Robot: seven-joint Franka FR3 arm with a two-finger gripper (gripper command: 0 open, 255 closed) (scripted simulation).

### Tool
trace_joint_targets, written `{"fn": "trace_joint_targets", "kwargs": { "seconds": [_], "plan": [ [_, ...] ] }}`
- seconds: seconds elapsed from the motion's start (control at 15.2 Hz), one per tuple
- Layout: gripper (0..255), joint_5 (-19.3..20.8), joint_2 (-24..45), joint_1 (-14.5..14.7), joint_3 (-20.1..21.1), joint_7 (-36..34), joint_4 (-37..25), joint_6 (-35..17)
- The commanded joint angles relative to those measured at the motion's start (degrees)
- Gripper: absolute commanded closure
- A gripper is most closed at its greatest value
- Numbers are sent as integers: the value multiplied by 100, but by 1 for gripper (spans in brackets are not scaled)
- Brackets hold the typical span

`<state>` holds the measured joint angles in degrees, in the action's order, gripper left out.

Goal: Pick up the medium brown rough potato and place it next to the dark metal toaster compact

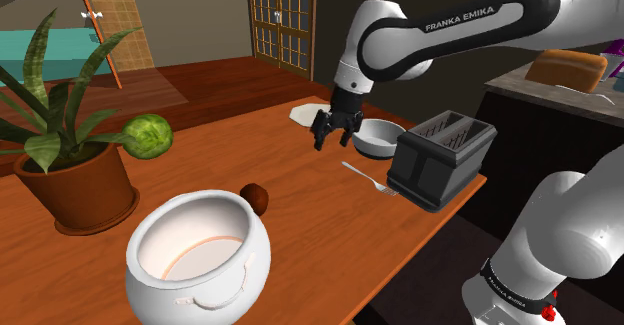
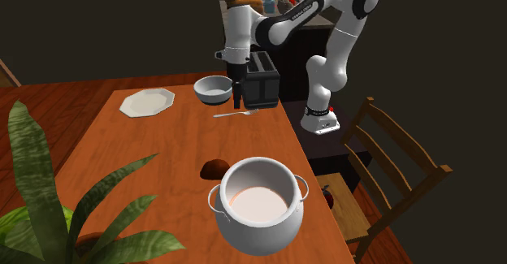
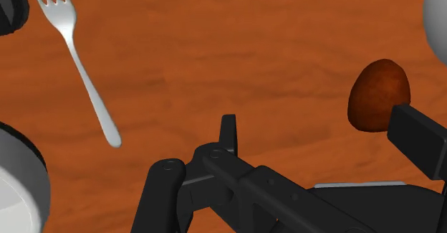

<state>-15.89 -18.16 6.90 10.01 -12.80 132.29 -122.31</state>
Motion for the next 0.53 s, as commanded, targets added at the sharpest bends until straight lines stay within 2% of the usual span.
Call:
{"fn": "trace_joint_targets", "kwargs": {
  "seconds": [0.0, 0.46],
  "plan": [
    [0, -47, 416, 40, 76, -39, -197, -235],
    [0, -76, 1841, 238, 366, -308, -996, -933]
  ]
}}
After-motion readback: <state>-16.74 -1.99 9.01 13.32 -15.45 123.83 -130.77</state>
